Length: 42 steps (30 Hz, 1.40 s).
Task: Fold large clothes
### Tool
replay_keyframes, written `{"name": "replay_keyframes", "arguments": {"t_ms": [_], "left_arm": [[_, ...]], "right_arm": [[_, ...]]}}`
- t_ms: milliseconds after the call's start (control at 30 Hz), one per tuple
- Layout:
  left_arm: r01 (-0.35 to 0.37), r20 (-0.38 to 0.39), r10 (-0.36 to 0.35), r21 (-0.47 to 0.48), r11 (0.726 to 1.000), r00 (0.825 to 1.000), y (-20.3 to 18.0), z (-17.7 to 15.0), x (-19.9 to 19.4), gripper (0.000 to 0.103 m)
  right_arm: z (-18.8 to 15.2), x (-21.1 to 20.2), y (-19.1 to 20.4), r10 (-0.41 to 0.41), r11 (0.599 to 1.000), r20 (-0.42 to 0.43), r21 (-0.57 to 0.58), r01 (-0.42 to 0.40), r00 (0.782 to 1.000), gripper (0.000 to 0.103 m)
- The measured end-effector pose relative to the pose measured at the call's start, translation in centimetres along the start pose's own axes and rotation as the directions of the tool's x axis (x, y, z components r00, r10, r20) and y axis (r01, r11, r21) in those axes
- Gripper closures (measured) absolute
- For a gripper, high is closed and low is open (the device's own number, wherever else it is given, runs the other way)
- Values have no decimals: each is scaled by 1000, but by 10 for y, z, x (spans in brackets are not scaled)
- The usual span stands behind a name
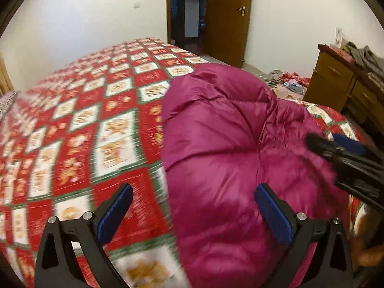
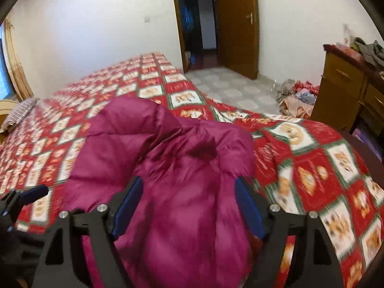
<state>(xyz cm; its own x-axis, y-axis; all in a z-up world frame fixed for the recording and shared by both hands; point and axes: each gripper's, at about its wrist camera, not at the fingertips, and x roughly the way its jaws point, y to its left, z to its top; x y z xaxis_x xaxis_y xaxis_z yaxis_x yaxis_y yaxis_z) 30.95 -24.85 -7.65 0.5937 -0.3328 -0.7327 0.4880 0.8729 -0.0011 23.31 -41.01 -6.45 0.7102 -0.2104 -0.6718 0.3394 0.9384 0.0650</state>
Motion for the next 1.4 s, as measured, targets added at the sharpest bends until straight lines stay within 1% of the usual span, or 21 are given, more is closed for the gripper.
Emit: {"name": "replay_keyframes", "arguments": {"t_ms": [67,167,233,300,400,467,533,633,700,800,933,1067,1133,1300,1400], "left_arm": [[-10,-7,10,1,1000,1000,2,-9,-10,1],[6,-6,-6,8,1000,1000,4,-25,-27,1],[-1,8,1,14,1000,1000,2,-36,-37,1],[-8,39,7,31,999,999,-3,-51,-53,1],[-23,82,19,48,999,996,-7,-70,-74,1],[-33,103,29,45,998,994,-8,-79,-84,1],[-51,119,46,36,998,992,-9,-85,-93,1],[-70,157,62,41,997,986,-16,-95,-113,1],[-93,189,84,40,995,978,-19,-101,-127,1],[-104,222,94,35,994,970,-21,-106,-145,1],[-127,275,119,10,992,954,-26,-112,-167,1],[-108,300,106,-11,994,948,-28,-113,-186,1],[-104,321,105,-18,994,941,-29,-113,-196,1],[-100,368,102,-23,995,924,-27,-114,-219,1],[-94,406,95,-22,995,909,-27,-115,-232,1]], "right_arm": [[-14,-25,3,-38,999,2,-15,38,999,22],[-37,-55,1,-46,999,8,7,46,999,21],[-49,-71,-2,-55,998,7,35,55,998,17],[-61,-87,-4,-60,997,20,54,59,998,17],[-74,-109,0,-84,996,43,33,82,996,17],[-78,-119,3,-97,995,60,14,96,993,14],[-86,-131,7,-99,995,77,5,99,992,8],[-98,-148,10,-89,996,125,9,89,988,8],[-106,-159,9,-76,997,156,25,73,985,8],[-113,-169,10,-56,998,173,43,49,983,8],[-115,-182,9,-53,998,208,55,43,977,8],[-113,-205,7,-35,997,270,80,14,962,7],[-110,-217,8,-45,997,299,72,24,953,4],[-106,-252,21,-55,998,398,33,46,916,1],[-105,-268,29,-53,999,451,11,53,891,0]]}}
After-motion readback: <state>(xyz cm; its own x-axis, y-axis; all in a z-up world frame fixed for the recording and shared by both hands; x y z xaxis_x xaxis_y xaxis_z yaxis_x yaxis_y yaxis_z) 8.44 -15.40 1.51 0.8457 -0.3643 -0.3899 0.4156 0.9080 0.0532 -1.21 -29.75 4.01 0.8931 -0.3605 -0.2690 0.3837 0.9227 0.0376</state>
